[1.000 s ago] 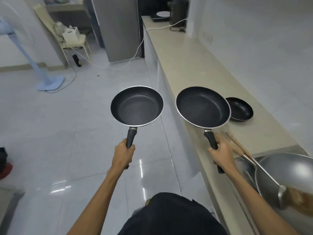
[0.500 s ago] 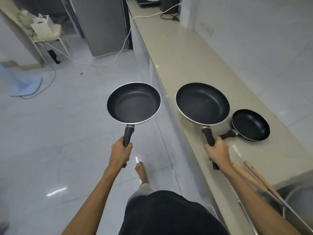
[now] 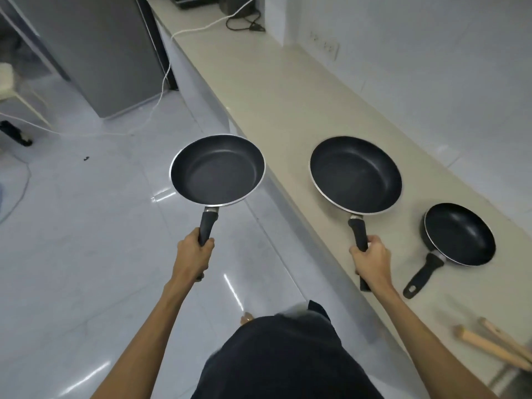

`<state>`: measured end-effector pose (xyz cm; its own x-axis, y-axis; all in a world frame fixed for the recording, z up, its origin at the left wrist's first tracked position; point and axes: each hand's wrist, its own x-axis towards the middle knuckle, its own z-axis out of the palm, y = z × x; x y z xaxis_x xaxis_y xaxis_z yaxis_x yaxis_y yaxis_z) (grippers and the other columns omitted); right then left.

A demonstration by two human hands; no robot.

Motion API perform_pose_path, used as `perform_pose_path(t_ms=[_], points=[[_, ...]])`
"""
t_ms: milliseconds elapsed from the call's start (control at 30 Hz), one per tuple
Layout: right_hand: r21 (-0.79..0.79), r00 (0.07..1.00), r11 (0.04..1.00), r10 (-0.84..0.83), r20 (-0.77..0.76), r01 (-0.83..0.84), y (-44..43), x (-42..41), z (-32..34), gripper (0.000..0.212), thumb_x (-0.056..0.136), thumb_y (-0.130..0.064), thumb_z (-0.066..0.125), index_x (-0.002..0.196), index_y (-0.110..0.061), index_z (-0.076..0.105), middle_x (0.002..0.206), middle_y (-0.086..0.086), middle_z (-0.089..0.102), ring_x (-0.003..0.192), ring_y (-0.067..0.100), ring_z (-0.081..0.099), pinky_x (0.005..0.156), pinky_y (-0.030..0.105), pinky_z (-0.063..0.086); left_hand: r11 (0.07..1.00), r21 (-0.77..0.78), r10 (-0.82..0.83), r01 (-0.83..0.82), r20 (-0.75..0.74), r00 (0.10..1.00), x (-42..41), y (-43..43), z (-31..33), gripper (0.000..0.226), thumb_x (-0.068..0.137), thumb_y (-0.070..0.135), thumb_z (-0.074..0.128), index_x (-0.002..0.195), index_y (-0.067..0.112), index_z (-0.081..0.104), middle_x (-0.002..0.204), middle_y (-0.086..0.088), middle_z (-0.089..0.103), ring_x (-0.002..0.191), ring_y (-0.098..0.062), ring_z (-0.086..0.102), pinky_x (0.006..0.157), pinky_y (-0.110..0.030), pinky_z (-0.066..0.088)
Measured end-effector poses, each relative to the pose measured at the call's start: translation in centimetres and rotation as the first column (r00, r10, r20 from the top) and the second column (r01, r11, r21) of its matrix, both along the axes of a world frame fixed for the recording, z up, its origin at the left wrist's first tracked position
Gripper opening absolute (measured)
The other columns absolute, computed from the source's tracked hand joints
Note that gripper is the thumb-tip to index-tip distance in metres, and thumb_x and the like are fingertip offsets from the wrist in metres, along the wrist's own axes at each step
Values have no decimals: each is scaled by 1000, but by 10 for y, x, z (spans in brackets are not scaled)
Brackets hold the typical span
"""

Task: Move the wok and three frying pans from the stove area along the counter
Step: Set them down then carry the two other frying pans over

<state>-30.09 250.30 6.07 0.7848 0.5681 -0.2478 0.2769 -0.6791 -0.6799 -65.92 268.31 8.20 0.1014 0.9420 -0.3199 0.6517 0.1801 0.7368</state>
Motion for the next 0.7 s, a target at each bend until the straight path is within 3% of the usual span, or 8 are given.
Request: perform_pose_path(t_ms=[300, 600, 700], points=[[-8, 984, 984, -177, -28, 176, 70, 6, -7, 22, 83, -14, 65, 102, -11, 56, 77, 13, 66, 46, 23, 66, 31, 18, 40, 993, -17, -120, 120, -4, 993, 21, 111, -5, 8, 93, 18, 54, 93, 11, 58, 64, -8, 47, 40, -19, 43, 35, -28, 42], [-40, 971, 972, -233, -56, 231, 147, 47, -18, 17, 84, -14, 65, 99, -12, 56, 76, 13, 65, 47, 26, 65, 38, 28, 47, 965, -38, -259, 258, -12, 966, 104, 223, -17, 7, 96, 17, 54, 96, 12, 58, 65, -9, 50, 41, -19, 45, 37, -29, 45], [-42, 969, 970, -241, -54, 239, 169, 60, -22, 17, 83, -14, 63, 98, -13, 56, 74, 13, 65, 44, 25, 64, 35, 26, 44, 955, -31, -297, 296, -26, 955, 131, 260, -19, 4, 96, 17, 54, 94, 15, 57, 65, -10, 50, 41, -19, 44, 36, -29, 44]])
